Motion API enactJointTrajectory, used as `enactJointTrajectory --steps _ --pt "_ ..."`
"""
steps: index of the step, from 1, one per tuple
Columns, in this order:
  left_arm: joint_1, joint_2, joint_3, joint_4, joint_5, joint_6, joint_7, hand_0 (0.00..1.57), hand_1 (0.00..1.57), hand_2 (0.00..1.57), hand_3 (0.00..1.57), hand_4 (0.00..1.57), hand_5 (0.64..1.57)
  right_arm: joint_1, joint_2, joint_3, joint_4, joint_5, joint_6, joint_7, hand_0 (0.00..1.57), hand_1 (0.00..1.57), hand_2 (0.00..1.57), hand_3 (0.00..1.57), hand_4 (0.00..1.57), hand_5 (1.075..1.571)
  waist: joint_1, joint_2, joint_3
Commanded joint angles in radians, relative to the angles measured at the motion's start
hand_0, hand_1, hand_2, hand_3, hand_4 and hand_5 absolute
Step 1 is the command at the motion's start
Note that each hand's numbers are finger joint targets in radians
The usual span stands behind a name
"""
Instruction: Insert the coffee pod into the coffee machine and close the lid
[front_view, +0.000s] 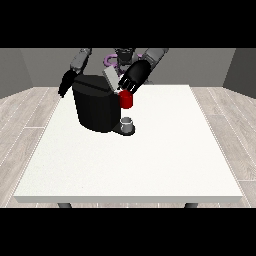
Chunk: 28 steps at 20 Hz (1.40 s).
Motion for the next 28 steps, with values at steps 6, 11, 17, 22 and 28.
enactJointTrajectory --steps 6,11,17,22,28 --pt "0.012 -0.020 -0.019 0.010 -0.024 0.040 -0.034 1.17 1.17 1.24 1.20 0.42 1.571 -0.003 0.016 -0.002 0.006 0.005 -0.025 -0.010 0.00 0.00 0.00 0.00 0.00 1.571 0.008 0.018 0.0000" --pt "-0.058 0.003 -0.002 0.018 -0.018 0.021 -0.014 1.23 1.23 1.26 1.20 0.41 1.571 -0.019 0.016 -0.009 0.020 -0.010 -0.010 -0.021 0.00 0.00 0.00 0.00 0.00 1.571 -0.009 0.034 0.0002" --pt "-0.075 0.032 0.002 0.023 -0.026 0.033 -0.046 1.22 1.22 1.24 1.20 0.36 1.571 -0.087 -0.047 -0.048 0.014 -0.021 0.013 0.025 0.00 0.00 0.00 0.00 0.00 1.571 -0.007 0.053 0.0001" --pt "-0.064 0.043 -0.004 0.025 -0.047 0.067 -0.052 1.24 1.24 1.26 1.20 0.29 1.571 -0.026 -0.004 -0.021 0.015 -0.007 -0.012 -0.029 0.00 0.00 0.00 0.00 0.00 1.571 -0.008 0.047 0.0002" --pt "-0.020 0.069 -0.056 0.042 -0.114 0.099 -0.096 1.21 1.21 1.22 1.09 0.00 1.571 -0.014 0.006 -0.009 -0.010 -0.006 -0.013 0.008 0.00 0.00 0.00 0.00 0.00 1.571 -0.014 0.038 -0.0001"
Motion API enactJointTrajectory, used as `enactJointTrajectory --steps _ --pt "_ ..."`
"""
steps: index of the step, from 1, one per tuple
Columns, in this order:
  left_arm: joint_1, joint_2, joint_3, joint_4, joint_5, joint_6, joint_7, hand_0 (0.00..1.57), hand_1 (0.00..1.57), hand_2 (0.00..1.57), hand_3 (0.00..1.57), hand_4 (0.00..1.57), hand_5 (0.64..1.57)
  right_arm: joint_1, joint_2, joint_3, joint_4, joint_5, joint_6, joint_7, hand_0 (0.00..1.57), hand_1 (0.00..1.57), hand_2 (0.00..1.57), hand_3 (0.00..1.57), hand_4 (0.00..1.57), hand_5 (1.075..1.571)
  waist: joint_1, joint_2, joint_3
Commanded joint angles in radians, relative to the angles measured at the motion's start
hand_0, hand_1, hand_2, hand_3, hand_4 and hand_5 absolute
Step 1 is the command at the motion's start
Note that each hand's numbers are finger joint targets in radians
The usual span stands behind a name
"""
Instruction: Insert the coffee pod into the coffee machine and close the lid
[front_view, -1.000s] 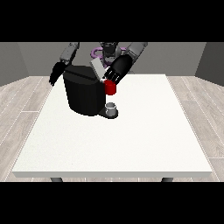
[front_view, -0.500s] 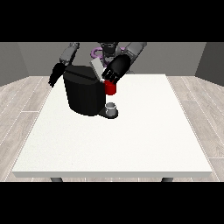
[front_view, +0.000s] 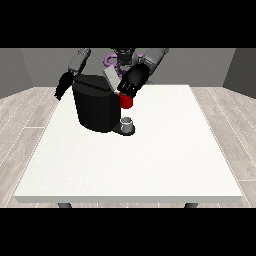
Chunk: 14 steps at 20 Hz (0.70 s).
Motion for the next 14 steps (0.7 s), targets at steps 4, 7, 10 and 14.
enactJointTrajectory --steps 4,7,10,14 --pt "0.047 -0.001 -0.033 0.021 -0.056 0.082 -0.049 1.17 1.17 1.17 1.02 0.00 1.571 -0.010 0.003 0.020 -0.041 0.013 -0.004 0.057 0.00 0.00 0.00 0.00 0.00 1.571 -0.016 0.014 -0.0005" --pt "0.001 0.028 -0.003 0.028 -0.034 0.040 -0.044 1.11 1.11 1.14 1.02 0.00 1.571 0.007 0.007 0.005 -0.012 0.004 -0.009 -0.005 0.00 0.00 0.00 0.00 0.04 1.571 -0.021 0.036 -0.0001" --pt "-0.052 0.031 0.022 0.023 -0.018 0.045 -0.041 1.11 1.11 1.12 0.97 0.00 1.571 -0.065 0.001 -0.007 -0.003 0.001 -0.015 0.026 0.00 0.00 0.00 0.00 0.08 1.571 -0.010 0.061 -0.0001" --pt "-0.002 0.005 0.017 0.000 -0.016 0.095 -0.098 1.25 1.25 1.21 0.96 0.00 1.571 -0.015 -0.043 -0.022 0.007 -0.007 0.025 -0.031 0.00 0.00 0.00 0.00 0.11 1.571 -0.011 0.062 0.0001"
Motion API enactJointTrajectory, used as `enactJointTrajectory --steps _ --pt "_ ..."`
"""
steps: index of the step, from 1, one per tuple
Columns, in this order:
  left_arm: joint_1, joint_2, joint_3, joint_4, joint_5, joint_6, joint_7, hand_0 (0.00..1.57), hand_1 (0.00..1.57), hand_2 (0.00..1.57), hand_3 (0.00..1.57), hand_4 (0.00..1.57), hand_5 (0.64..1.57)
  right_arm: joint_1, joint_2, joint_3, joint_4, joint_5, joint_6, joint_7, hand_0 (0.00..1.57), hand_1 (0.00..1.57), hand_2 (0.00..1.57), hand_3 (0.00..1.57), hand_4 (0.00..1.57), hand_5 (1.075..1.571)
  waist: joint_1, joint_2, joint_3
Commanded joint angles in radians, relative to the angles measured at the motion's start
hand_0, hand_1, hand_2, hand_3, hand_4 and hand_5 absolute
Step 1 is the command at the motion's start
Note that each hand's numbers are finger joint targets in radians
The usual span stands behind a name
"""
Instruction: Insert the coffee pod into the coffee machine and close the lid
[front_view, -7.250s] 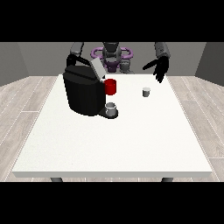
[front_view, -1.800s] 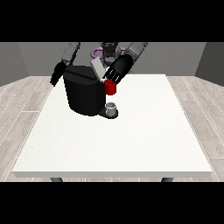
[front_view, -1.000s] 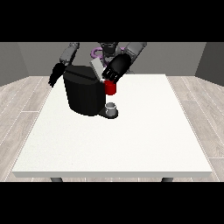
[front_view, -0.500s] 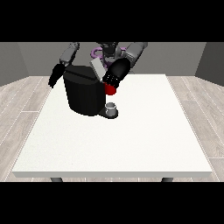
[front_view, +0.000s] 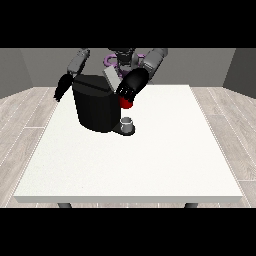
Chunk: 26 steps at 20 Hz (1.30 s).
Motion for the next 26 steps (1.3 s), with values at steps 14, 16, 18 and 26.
enactJointTrajectory --steps 14,16,18,26 --pt "-0.008 0.035 -0.021 0.013 -0.062 0.093 -0.088 0.92 0.92 0.98 0.69 0.00 1.571 -0.030 0.021 0.029 -0.022 0.040 -0.034 0.052 0.00 0.00 0.00 0.00 0.21 1.571 -0.007 0.033 -0.0018" --pt "-0.021 0.073 -0.022 0.018 -0.078 0.103 -0.115 0.74 0.74 0.87 0.65 0.00 1.571 -0.019 0.036 0.048 -0.043 0.062 -0.056 0.043 0.00 0.00 0.00 0.00 0.15 1.571 -0.022 0.050 -0.0019" --pt "-0.014 0.050 -0.043 0.000 -0.097 0.108 -0.089 0.00 0.00 0.69 0.55 0.00 1.571 0.003 0.011 0.029 -0.004 0.062 -0.050 -0.005 0.00 0.00 0.00 0.00 0.15 1.571 -0.006 0.038 -0.0014" --pt "-0.021 0.080 -0.009 0.038 -0.082 0.095 -0.116 0.00 0.00 0.53 0.45 0.00 1.571 -0.012 0.021 0.026 -0.036 0.033 -0.026 0.037 0.00 0.00 0.00 0.00 0.14 1.571 -0.010 0.040 -0.0016"
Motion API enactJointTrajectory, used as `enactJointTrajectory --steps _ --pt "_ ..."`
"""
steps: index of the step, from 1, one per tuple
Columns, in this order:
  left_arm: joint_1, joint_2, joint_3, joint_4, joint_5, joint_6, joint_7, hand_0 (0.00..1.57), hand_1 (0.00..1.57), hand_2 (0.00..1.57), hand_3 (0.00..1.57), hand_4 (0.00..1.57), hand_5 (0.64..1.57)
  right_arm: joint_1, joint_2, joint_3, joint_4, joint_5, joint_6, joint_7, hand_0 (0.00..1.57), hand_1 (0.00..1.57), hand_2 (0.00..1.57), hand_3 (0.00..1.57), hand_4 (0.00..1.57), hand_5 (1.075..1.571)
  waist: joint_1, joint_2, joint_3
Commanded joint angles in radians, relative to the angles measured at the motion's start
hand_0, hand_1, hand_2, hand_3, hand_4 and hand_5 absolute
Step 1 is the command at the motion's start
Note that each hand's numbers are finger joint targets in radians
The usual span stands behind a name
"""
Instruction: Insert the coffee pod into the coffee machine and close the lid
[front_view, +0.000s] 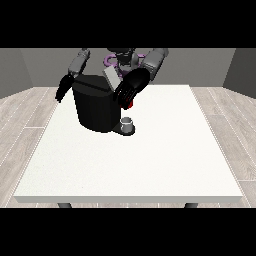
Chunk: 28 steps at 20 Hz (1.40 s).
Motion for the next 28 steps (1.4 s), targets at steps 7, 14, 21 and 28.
enactJointTrajectory --steps 7,14,21,28 --pt "0.092 -0.088 -0.013 -0.009 0.005 -0.030 0.059 0.00 0.00 0.00 0.15 0.00 1.571 0.137 0.029 -0.025 0.080 -0.028 -0.012 -0.100 0.00 0.00 0.00 0.00 0.00 1.571 0.099 -0.146 -0.0031" --pt "0.303 -0.215 -0.026 -0.026 0.045 -0.037 0.043 0.00 0.00 0.18 0.00 0.00 1.571 0.307 0.010 -0.034 0.102 -0.056 0.039 -0.146 0.00 0.00 0.00 0.00 0.00 1.571 0.181 -0.356 -0.0038" --pt "0.499 -0.468 0.237 -0.002 0.383 -0.002 -0.027 0.00 0.00 0.00 0.00 0.47 1.571 0.329 0.024 -0.056 0.070 -0.088 0.031 -0.089 0.00 0.00 0.00 0.00 0.00 1.571 0.303 -0.532 -0.0077" --pt "0.671 -0.510 0.304 0.017 0.496 -0.096 -0.074 0.00 0.00 0.00 0.00 0.42 1.571 0.286 0.007 -0.027 0.000 -0.133 0.130 -0.074 0.00 0.00 0.00 0.00 0.00 1.571 0.429 -0.663 -0.0049"
